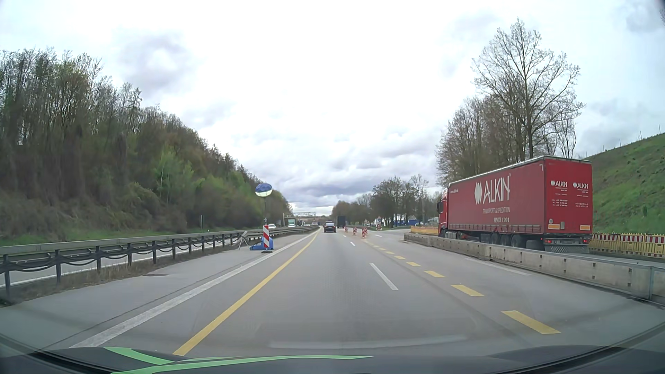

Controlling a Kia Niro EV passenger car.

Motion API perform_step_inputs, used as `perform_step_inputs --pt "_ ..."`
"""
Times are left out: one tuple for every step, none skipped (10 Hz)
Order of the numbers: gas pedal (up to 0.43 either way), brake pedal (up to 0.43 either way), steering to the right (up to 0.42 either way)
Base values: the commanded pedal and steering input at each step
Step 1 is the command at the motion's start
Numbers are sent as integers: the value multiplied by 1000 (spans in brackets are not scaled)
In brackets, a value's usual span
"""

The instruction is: Follow the waypoints while adhering to traffic rules and regulations

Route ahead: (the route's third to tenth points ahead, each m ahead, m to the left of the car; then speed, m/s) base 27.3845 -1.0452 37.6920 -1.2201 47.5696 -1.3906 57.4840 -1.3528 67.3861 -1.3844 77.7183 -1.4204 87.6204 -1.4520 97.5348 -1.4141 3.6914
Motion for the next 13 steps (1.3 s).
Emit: perform_step_inputs --pt "79 0 0" --pt "79 0 -1" --pt "79 0 0" --pt "87 0 0" --pt "87 0 -1" --pt "87 0 0" --pt "87 0 0" --pt "98 0 0" --pt "98 0 -1" --pt "98 0 0" --pt "98 0 0" --pt "110 0 0" --pt "118 0 0"
